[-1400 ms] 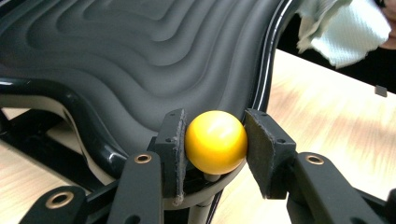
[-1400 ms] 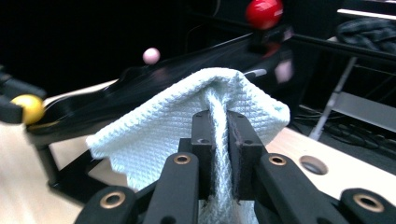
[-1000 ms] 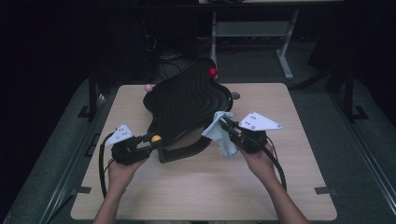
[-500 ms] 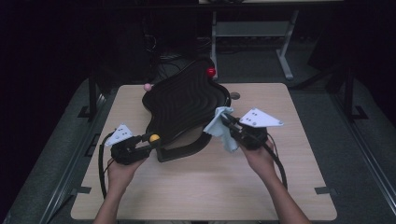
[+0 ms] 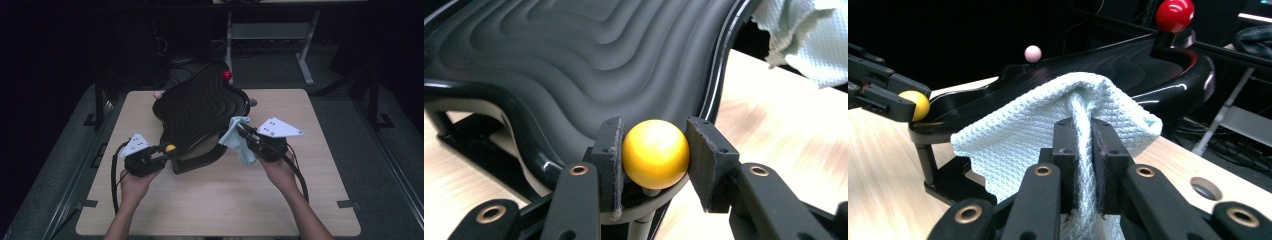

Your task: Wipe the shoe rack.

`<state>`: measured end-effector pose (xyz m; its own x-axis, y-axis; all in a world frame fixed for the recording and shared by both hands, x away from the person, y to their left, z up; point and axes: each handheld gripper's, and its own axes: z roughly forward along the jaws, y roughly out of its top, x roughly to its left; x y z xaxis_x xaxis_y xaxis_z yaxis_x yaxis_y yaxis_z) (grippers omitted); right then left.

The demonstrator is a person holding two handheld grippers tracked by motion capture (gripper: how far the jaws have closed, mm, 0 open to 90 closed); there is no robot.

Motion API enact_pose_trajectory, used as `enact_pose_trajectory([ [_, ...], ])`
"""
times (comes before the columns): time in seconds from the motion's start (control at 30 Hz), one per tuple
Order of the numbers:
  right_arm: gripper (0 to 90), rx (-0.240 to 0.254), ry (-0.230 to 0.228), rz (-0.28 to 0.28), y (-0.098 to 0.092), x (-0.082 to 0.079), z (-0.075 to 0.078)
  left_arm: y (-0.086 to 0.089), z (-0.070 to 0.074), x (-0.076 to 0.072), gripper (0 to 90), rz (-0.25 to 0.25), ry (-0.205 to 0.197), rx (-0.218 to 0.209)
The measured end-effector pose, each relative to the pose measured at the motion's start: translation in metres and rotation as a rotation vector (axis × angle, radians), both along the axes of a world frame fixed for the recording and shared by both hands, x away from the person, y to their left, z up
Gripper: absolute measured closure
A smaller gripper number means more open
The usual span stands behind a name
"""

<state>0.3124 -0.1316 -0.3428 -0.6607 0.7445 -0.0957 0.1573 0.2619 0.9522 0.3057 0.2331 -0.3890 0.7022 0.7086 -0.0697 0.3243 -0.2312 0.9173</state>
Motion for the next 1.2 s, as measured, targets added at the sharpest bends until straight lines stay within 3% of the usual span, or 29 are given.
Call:
enact_pose_trajectory([
  [0.47,81.9,0.005,0.004,-0.049,-0.033,-0.011,0.000,-0.039,0.001,0.006,60.6,-0.104,-0.002,0.016],
  [0.63,81.8,0.028,-0.017,-0.078,-0.050,-0.016,0.007,-0.023,0.001,0.005,60.1,-0.099,0.012,-0.001],
  [0.8,81.8,0.034,-0.024,-0.082,-0.055,-0.009,0.017,-0.002,0.000,0.005,59.9,-0.063,0.018,-0.012],
  [0.9,81.8,0.036,-0.016,-0.054,-0.048,-0.006,0.018,0.012,0.001,0.007,58.5,-0.021,0.021,-0.011],
  [1.1,81.8,0.038,-0.009,0.047,-0.026,-0.018,0.013,0.031,0.000,0.012,59.3,0.029,0.025,-0.021],
  [1.2,81.8,0.033,-0.013,0.040,-0.025,-0.014,0.015,0.035,-0.001,0.013,58.7,0.041,0.028,-0.022],
])
